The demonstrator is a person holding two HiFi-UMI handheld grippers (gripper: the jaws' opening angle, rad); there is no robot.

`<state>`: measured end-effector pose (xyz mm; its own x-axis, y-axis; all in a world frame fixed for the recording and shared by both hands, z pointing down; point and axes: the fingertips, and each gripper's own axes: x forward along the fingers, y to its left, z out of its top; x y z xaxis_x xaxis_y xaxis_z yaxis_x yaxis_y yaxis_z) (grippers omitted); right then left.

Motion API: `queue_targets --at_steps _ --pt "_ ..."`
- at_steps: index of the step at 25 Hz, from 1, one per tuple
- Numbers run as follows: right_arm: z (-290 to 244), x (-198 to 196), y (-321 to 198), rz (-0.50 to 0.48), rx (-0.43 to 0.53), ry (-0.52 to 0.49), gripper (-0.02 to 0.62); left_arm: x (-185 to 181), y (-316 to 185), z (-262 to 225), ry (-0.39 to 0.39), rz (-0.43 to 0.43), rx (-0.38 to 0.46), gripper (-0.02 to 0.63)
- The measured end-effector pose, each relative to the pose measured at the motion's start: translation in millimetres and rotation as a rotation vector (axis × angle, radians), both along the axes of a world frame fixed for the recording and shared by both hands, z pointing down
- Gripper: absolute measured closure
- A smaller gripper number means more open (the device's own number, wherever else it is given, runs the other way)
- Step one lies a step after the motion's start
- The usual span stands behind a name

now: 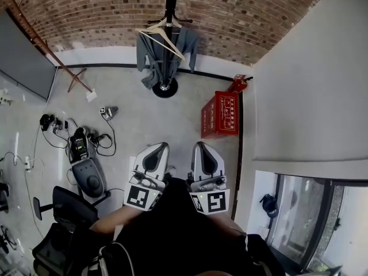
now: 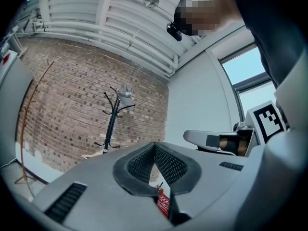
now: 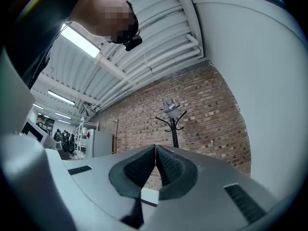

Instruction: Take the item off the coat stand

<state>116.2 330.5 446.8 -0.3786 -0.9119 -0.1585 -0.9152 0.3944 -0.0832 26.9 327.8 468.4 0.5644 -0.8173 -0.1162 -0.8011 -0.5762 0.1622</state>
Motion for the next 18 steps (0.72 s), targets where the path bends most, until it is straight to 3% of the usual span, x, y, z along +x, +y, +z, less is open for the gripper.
queue_targets --at_steps 8,18 --pt "15 -3 -18 -0.019 -0.045 -0.036 0.577 -4 -14 4 0.003 -0.025 -0.016 0.591" --pt "19 -7 -76 0.027 -0.033 -0.019 0.577 3 -68 12 0.023 0.062 -0.002 0.591"
